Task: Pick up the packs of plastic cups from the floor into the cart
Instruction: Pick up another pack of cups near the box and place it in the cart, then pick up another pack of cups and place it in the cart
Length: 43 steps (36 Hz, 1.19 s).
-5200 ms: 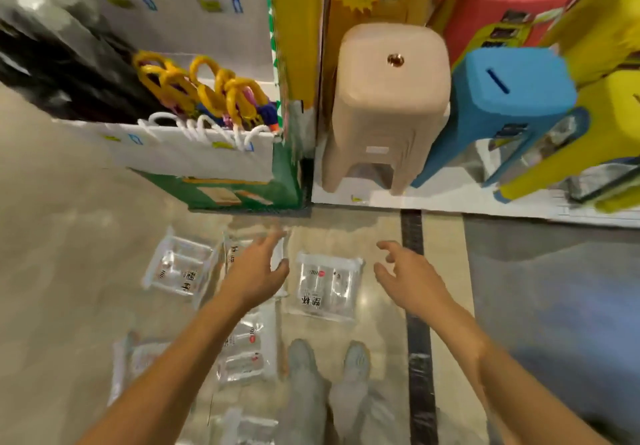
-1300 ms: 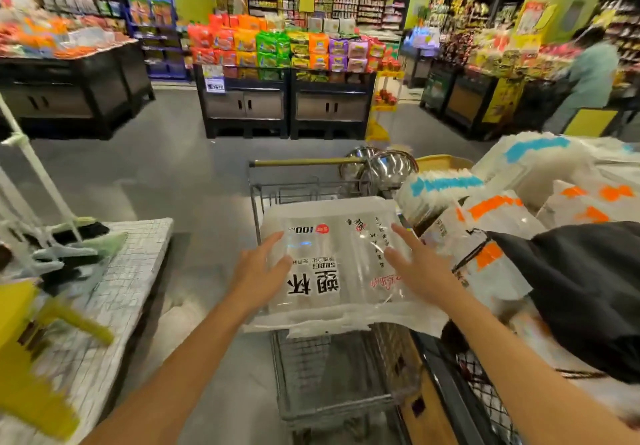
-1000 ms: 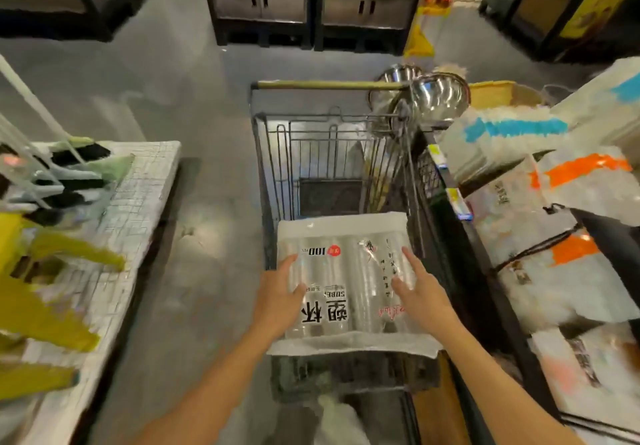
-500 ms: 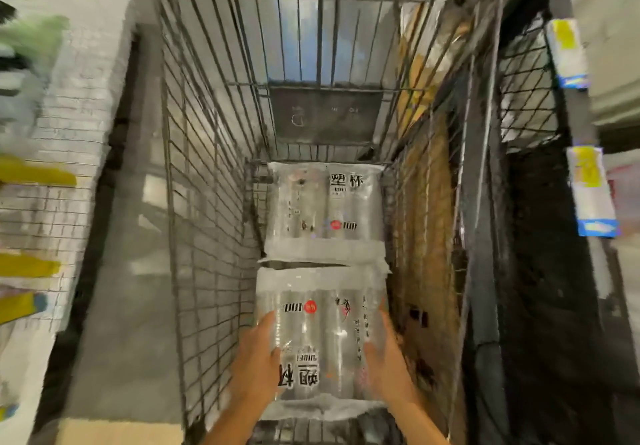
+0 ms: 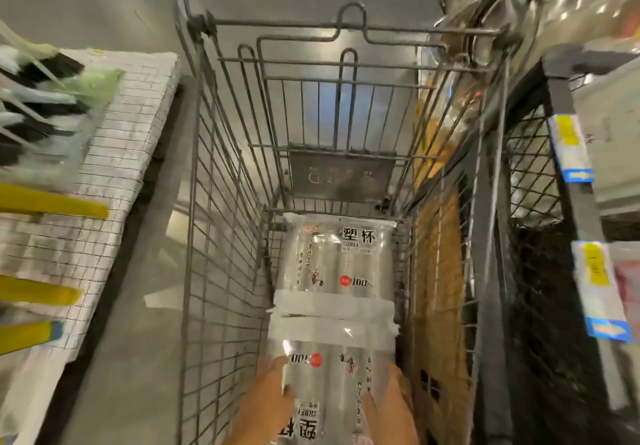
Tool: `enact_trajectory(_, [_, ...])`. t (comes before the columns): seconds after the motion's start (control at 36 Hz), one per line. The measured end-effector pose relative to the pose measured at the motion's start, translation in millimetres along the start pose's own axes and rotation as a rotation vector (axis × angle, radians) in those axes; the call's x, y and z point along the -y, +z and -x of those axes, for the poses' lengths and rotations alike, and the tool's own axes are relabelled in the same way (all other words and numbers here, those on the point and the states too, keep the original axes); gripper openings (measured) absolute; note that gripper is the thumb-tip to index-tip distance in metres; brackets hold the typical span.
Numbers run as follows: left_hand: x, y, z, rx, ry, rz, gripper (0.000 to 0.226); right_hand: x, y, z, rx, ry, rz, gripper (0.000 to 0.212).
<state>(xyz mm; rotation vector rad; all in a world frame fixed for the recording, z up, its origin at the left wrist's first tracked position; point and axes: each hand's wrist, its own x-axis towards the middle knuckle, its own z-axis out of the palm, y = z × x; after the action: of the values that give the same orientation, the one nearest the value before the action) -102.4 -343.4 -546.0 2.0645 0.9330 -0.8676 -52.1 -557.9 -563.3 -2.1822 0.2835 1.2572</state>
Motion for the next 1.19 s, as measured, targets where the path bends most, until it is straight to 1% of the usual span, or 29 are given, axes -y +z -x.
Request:
enact_trajectory(0.03, [-7.8, -8.1, 7.7, 0.003, 0.024, 0.01, 0.05, 9.8, -3.2, 9.7, -0.066, -0.036, 0.065, 0.073])
enact_trajectory(0.08, [-23.3, -25.2, 20.5, 0.005, 0.094, 0.012, 0.047, 39.5, -18.5, 13.0, -0.167, 0.009, 0.108, 0.064])
enact_trajectory(0.14, [-39.0, -43.9, 30.7, -0.011, 0.149, -0.012, 0.043, 74.0, -37.6, 26.7, -0.172, -0.101, 0.162, 0.053])
enact_trajectory(0.19, [-54.8, -67.4, 43.2, -0.044, 0.207, -0.031, 0.043, 103.4, -53.7, 43.0, -0.177, -0.209, 0.278, 0.046])
enact_trajectory(0.31, [-78.8, -125.2, 77.1, -0.163, 0.35, 0.017, 0.044, 173.2, -83.2, 85.4, -0.246, -0.428, 0.378, 0.043])
enact_trajectory(0.42, [-93.3, -191.9, 133.1, -0.317, 0.45, 0.083, 0.042, 241.5, -95.6, 136.7, -0.284, -0.595, 0.499, 0.041])
enact_trajectory(0.5, [-86.7, -237.9, 179.4, -0.416, 0.474, 0.105, 0.044, 289.8, -93.8, 183.8, -0.316, -0.697, 0.541, 0.044])
enact_trajectory(0.56, [-71.7, -265.3, 209.4, -0.516, 0.484, 0.082, 0.041, 318.3, -85.4, 219.0, -0.328, -0.776, 0.563, 0.046])
enact_trajectory(0.69, [-1.8, -321.6, 293.8, -0.767, 0.454, 0.054, 0.043, 372.1, -38.8, 313.2, -0.347, -0.97, 0.597, 0.045])
enact_trajectory(0.81, [70.0, -348.9, 370.3, -0.919, 0.413, 0.11, 0.043, 396.5, 20.5, 389.3, -0.336, -1.133, 0.657, 0.044])
enact_trajectory(0.89, [135.6, -359.1, 421.7, -1.041, 0.349, 0.136, 0.042, 403.8, 74.2, 447.7, -0.315, -1.258, 0.649, 0.041])
enact_trajectory(0.94, [180.7, -362.5, 456.9, -1.087, 0.307, 0.139, 0.042, 404.7, 112.9, 484.4, -0.273, -1.339, 0.637, 0.041])
enact_trajectory(1.06, [274.9, -356.3, 527.4, -1.182, 0.205, 0.138, 0.046, 401.9, 196.8, 549.4, -0.186, -1.508, 0.666, 0.034])
enact_trajectory(1.14, [341.6, -341.5, 578.6, -1.256, 0.089, 0.166, 0.046, 394.0, 261.1, 595.1, -0.105, -1.628, 0.708, 0.044])
enact_trajectory(1.19, [383.7, -327.9, 612.6, -1.296, 0.009, 0.184, 0.047, 387.2, 302.2, 625.5, -0.01, -1.663, 0.773, 0.043])
